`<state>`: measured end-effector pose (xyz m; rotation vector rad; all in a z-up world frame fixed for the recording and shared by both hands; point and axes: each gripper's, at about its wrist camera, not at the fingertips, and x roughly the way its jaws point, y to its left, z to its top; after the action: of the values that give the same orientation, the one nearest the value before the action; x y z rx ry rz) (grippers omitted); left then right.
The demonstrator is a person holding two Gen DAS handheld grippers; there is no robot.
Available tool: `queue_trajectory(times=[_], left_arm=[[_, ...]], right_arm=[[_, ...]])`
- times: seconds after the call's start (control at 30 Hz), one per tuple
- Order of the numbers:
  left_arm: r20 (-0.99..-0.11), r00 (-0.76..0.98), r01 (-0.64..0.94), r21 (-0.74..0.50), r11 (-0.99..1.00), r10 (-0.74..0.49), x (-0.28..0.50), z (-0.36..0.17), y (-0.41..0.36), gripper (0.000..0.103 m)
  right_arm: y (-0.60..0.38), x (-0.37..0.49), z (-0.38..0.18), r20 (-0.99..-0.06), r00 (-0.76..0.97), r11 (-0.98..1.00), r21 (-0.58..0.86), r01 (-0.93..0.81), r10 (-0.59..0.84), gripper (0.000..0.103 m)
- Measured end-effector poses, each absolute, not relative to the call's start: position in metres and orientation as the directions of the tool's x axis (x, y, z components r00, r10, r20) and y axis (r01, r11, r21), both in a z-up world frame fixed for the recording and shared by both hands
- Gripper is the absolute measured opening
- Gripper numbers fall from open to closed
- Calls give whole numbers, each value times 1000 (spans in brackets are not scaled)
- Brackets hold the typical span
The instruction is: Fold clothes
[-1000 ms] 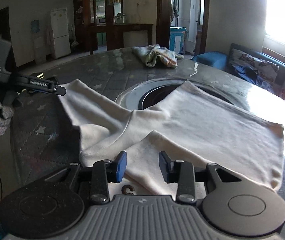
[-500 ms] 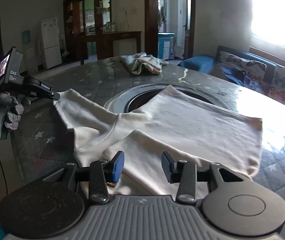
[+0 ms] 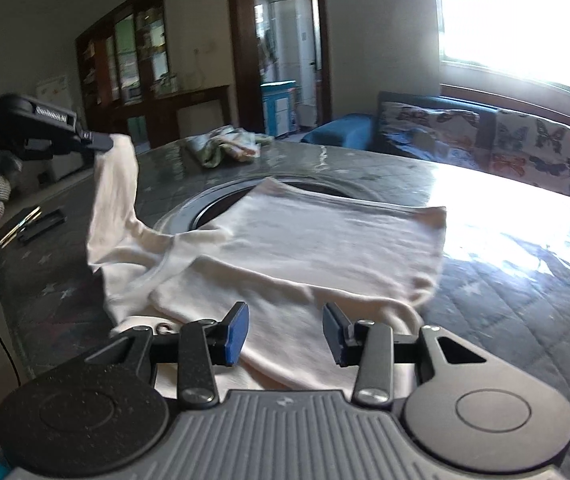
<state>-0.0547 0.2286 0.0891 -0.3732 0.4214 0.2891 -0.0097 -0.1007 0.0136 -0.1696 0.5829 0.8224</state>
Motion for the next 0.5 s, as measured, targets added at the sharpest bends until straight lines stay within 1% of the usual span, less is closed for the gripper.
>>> queue_trajectory(times=[0.23, 0.37, 0.5], left_arm=[[-425, 905, -159, -289, 944, 23, -21, 100, 153, 6], [-440, 896, -67, -281, 957, -66, -6, 93, 117, 6], [-476, 870, -5, -271, 962, -130, 5, 77, 90, 6]], right_arm=[[-135, -7, 11, -531, 573, 724, 118, -679, 624, 41], [-150, -7, 7, -529, 589, 746, 137, -651, 611, 41], [-159, -7, 4, -533, 598, 761, 145, -633, 599, 41]])
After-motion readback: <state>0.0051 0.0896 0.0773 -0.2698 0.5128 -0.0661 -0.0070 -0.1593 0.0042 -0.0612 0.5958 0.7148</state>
